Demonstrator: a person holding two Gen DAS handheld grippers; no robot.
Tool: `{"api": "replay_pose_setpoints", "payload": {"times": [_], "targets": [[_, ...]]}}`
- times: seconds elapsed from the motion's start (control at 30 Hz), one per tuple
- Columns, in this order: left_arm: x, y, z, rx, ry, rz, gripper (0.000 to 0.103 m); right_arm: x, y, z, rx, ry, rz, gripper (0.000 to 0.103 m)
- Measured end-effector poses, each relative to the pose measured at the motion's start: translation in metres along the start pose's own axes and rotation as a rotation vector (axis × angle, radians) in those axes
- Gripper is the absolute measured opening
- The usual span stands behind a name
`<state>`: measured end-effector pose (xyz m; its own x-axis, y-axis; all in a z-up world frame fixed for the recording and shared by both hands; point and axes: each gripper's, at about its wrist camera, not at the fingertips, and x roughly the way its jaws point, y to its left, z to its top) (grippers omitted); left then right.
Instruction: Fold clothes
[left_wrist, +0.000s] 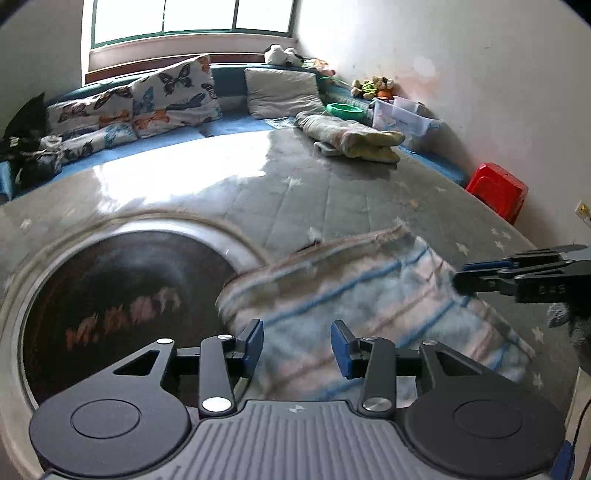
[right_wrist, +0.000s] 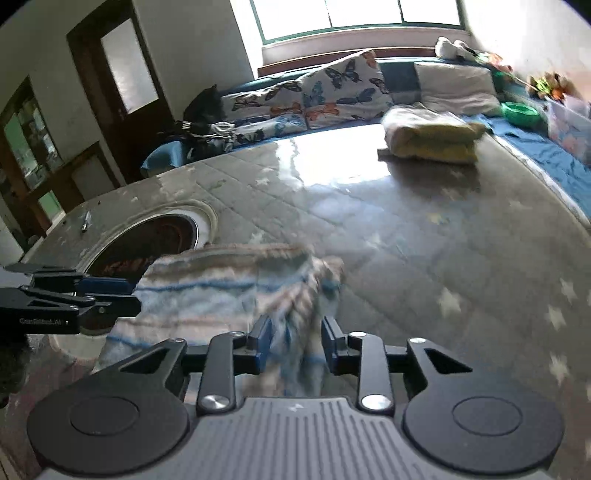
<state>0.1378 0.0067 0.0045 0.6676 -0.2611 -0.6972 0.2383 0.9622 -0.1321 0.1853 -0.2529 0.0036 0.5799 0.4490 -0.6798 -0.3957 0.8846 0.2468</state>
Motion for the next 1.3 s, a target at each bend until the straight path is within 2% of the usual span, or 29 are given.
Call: {"api": "replay_pose_setpoints", "payload": {"times": [0.03,0.3,0.63,0.7,0.73,0.9,1.03,1.27,1.3], "targets": [[-0.003,0.001,-0.004,-0.008,-0.001,0.005,0.048,-0.005,-0.003,-0.006,0.018,0.001,0.0,0.04],[-0.007,0.012,-0.022,-0.132,0.017,0.024,0.05,-0.025,-0.014,-0.036,0.122,-0.011,0.008,0.041],[-0.011,0.009,-0.027,-0.17,0.012,0.026,0.05,-0.004,-0.015,-0.029,0.188,-0.044,0.039,0.042],[-0.01,0.01,-0.026,-0.173,0.014,0.029,0.05,0.001,-0.015,-0.029,0.199,-0.044,0.036,0.05],[-0.009,0.01,-0.026,-0.175,0.015,0.031,0.05,0.003,-0.014,-0.029,0.203,-0.044,0.034,0.05],[-0.007,0.01,-0.026,-0.178,0.018,0.032,0.05,0.008,-0.004,-0.029,0.168,-0.037,0.038,0.048],[-0.005,0.012,-0.026,-0.19,0.02,0.037,0.05,0.011,0.002,-0.028,0.147,-0.024,0.041,0.035],[0.0,0.011,-0.025,-0.186,0.028,0.024,0.047,0.013,-0.001,-0.026,0.172,-0.03,0.042,0.037],[0.0,0.011,-0.025,-0.189,0.03,0.019,0.044,0.014,-0.001,-0.026,0.173,-0.031,0.042,0.038]]}}
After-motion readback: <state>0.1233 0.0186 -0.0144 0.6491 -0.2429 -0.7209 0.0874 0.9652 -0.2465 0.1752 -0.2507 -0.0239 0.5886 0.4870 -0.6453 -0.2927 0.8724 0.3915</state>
